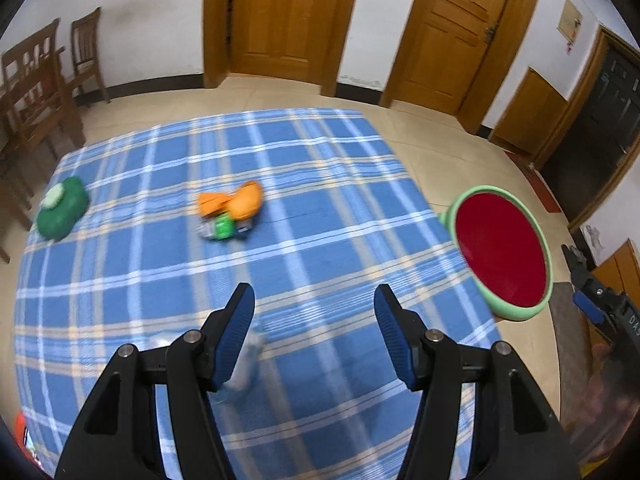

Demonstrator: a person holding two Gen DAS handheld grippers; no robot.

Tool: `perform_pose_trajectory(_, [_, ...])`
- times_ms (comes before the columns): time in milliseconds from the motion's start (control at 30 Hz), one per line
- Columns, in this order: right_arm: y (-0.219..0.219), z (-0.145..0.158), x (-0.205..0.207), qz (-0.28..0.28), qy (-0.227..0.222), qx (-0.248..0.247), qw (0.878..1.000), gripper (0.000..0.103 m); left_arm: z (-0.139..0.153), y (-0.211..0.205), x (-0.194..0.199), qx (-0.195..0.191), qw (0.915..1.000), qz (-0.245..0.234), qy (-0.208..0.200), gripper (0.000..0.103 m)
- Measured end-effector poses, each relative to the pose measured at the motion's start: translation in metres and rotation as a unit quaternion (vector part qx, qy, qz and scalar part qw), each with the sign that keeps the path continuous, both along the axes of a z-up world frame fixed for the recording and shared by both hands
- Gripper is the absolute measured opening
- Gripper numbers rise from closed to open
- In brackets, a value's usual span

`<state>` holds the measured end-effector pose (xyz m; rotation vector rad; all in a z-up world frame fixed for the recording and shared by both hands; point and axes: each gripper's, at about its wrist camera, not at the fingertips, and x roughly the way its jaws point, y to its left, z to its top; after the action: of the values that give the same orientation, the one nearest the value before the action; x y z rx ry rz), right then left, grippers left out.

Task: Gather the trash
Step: 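Move both tools back over the table toward the white plastic bag, then lower the left gripper around the white plastic bag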

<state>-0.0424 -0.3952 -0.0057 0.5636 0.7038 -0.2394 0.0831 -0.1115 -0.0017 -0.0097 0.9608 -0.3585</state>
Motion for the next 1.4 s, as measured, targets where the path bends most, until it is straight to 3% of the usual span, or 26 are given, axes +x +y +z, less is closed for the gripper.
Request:
perform_pose_trajectory(600, [0.035, 0.002, 0.010, 0.037, 0.021, -0.016, 0.999, 0.094, -0.030, 0.062, -0.010, 0.028, 0.9985, 0.046, 0.014, 0.075])
perform_pose_trajectory(1300, [0.062, -0.009, 0.023, 0.063, 0.050, -0.021, 0.997, 0.094, -0.060, 0.066, -0.004, 0.021, 0.9983, 0.044, 0.032, 0.075])
perform_pose_trajectory(1400, [0.064, -0.011, 0.024, 0.064, 0.053, -0.019, 0.996, 0.094, -0.058, 0.071, -0.004, 0.009, 0.9985, 0.046, 0.029, 0.069])
